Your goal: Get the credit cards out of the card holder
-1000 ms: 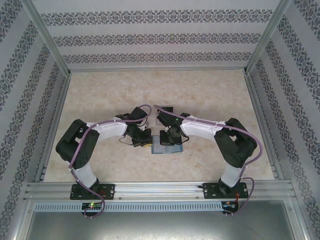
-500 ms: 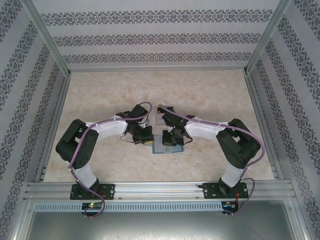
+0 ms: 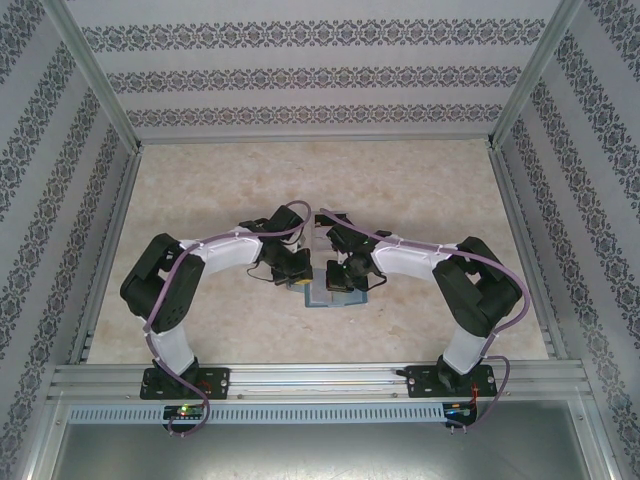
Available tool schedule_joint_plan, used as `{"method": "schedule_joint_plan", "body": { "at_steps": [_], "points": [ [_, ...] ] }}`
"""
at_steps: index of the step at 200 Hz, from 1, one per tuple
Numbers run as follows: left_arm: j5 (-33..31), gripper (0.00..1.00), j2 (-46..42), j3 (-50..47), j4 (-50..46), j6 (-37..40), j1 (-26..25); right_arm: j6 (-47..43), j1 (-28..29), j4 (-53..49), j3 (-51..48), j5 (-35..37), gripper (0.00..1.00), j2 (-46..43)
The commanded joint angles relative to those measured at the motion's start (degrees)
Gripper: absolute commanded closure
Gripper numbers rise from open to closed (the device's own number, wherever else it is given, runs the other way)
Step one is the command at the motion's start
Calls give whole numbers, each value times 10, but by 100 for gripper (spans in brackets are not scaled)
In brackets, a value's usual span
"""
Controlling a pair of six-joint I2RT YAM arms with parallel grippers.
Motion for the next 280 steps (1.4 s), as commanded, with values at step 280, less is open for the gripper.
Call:
{"method": "schedule_joint_plan", "body": {
  "at_steps": [280],
  "points": [
    [31, 95, 24, 11, 12, -3, -16, 7, -8, -33, -2, 12, 72, -59]
  ]
}}
